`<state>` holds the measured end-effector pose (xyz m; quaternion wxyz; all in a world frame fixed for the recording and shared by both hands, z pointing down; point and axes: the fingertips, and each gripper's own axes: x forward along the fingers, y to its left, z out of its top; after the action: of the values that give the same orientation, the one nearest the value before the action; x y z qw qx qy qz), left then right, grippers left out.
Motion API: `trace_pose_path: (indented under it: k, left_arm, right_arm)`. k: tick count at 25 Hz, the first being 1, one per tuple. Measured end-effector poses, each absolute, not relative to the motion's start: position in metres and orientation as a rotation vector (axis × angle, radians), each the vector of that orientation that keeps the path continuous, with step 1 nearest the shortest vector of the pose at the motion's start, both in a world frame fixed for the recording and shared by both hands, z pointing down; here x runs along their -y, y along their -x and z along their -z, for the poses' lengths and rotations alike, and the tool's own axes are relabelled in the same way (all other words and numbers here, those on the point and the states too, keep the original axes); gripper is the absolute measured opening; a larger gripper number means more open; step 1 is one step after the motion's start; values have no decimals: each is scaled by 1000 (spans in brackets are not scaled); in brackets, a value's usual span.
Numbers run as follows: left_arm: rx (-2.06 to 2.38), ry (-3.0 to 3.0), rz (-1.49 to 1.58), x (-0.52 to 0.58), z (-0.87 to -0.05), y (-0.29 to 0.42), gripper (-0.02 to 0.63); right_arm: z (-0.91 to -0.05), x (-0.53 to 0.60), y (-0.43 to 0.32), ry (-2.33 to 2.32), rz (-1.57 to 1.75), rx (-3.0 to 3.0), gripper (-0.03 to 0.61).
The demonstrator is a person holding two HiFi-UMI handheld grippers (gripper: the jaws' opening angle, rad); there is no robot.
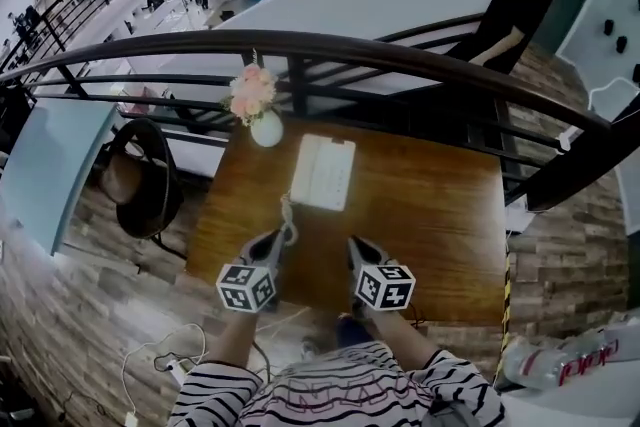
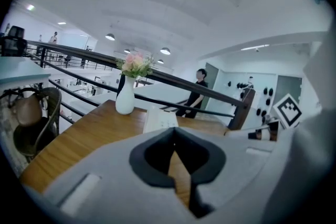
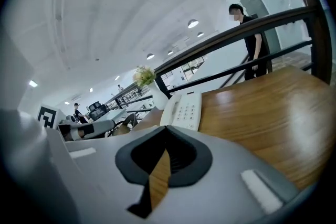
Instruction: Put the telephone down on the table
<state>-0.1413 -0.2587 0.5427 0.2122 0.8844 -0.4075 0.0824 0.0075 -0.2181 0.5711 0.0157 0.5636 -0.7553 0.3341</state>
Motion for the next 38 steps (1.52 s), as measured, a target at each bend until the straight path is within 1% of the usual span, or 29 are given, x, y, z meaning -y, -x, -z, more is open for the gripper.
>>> trace_pose_path:
  k: [5, 23, 38]
  left_arm:
    - [1146, -2479, -206, 213, -530, 158, 2]
    - [1161, -2496, -192, 83, -515, 211, 2]
    - [1184, -2459, -205, 38, -523, 251, 2]
  right_arm:
    - [-564, 177, 10, -1749, -961, 2342, 0]
    - [-550, 65, 59, -1765, -1032, 2381, 0]
    - [-547, 23, 87, -1744, -960, 2363, -2]
